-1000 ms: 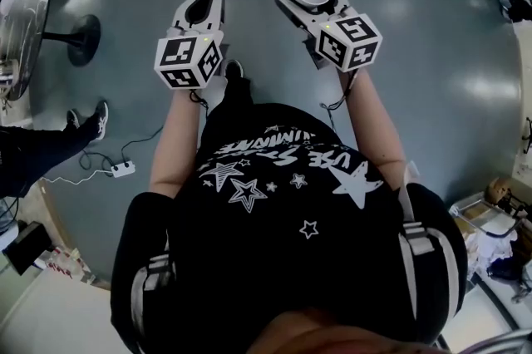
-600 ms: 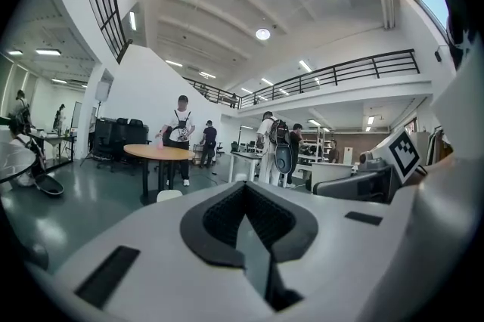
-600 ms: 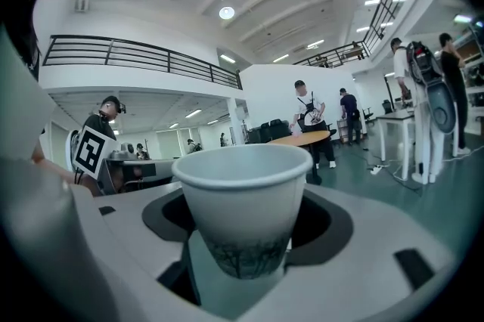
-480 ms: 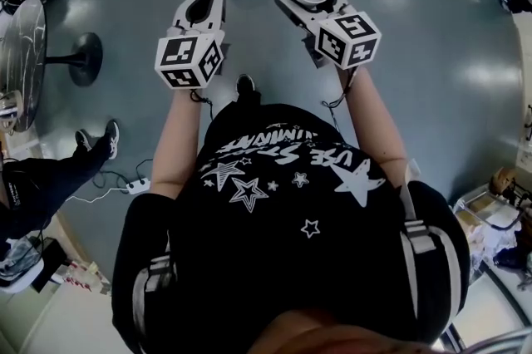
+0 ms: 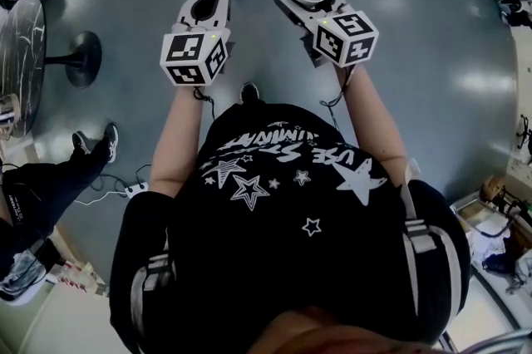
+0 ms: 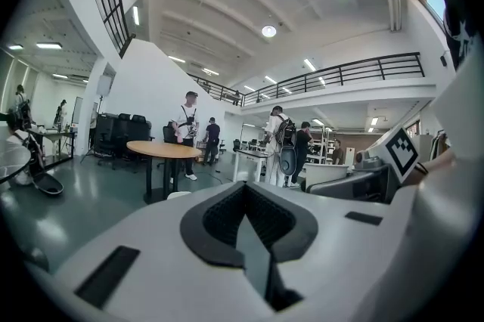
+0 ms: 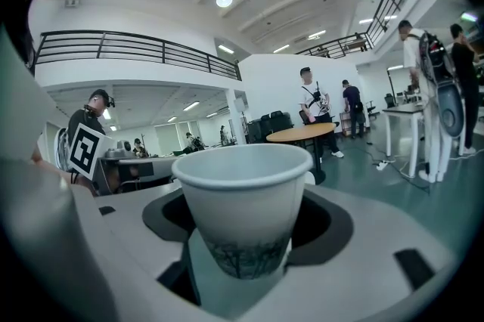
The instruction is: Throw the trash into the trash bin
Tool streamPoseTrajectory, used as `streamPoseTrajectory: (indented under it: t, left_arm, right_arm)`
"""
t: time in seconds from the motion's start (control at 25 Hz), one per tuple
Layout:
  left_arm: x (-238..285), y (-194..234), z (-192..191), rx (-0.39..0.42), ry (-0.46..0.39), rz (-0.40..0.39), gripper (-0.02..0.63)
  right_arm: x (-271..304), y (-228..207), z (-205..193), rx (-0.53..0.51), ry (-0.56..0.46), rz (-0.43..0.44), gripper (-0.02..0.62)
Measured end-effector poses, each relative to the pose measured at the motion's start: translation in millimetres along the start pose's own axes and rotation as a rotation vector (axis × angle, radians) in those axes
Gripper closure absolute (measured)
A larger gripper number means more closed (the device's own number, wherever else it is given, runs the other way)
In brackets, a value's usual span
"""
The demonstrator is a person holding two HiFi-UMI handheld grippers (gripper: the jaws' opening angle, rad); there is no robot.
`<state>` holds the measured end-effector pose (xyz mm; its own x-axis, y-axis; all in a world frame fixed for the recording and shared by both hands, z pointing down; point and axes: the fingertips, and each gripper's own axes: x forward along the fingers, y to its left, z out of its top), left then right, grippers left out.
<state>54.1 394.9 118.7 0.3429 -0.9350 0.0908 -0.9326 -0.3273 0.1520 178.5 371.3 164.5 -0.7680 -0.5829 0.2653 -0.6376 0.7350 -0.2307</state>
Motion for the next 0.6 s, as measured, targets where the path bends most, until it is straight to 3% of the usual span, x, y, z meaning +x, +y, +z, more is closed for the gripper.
streamPoseTrajectory:
  t: [0.6]
  left_arm:
    - [26.7, 78.3, 2.4, -0.003, 0.008, -0.029, 0.595]
  right_arm:
    - [88.9, -5.8, 6.1, 0.04, 0.034, -0.048, 0.264]
